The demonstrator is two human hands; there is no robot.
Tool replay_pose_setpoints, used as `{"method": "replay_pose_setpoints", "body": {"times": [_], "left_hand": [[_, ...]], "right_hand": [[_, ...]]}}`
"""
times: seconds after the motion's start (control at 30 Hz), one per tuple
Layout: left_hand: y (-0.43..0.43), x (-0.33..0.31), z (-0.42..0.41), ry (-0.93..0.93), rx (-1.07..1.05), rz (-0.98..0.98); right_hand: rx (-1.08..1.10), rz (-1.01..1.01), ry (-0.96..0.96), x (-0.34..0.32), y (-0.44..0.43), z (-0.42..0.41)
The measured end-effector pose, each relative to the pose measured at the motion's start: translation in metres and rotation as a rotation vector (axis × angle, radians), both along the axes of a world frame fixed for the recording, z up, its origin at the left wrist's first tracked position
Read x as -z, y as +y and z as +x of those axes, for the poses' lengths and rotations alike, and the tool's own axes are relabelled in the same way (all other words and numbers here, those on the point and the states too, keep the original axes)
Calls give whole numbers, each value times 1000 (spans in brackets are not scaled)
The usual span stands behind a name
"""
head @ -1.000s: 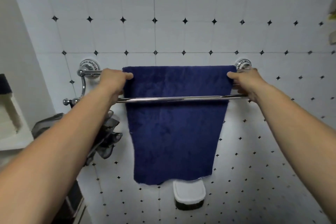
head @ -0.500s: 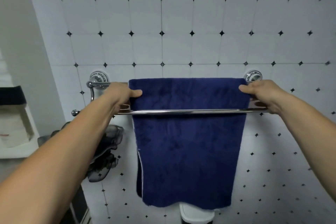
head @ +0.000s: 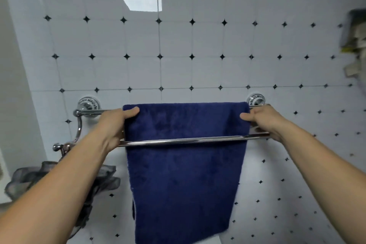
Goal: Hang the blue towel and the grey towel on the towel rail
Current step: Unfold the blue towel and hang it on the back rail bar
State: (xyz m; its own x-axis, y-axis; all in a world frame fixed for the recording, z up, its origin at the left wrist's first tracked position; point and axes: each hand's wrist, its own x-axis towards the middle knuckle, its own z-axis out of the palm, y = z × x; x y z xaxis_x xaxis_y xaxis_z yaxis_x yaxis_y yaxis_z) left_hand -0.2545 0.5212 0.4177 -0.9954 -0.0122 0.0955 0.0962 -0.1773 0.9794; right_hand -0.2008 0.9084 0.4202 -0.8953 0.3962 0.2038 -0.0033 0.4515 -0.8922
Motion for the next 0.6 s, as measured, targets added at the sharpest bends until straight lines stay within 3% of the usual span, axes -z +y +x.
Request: {"method": "replay_pose_setpoints", "body": {"times": [0.1, 0.2, 0.3, 0.6], "left_hand": [[3, -3, -1, -36, 57, -63], [6, -13, 0, -72, 83, 24], [7, -19, 0, -141, 75, 155], [-7, -22, -14, -40, -30, 43]], "right_hand": [[75, 155, 15, -9, 12, 0], [254, 557, 140, -18, 13, -5], [112, 864, 123, -26, 3, -17], [208, 909, 53, -44, 15, -14]]}}
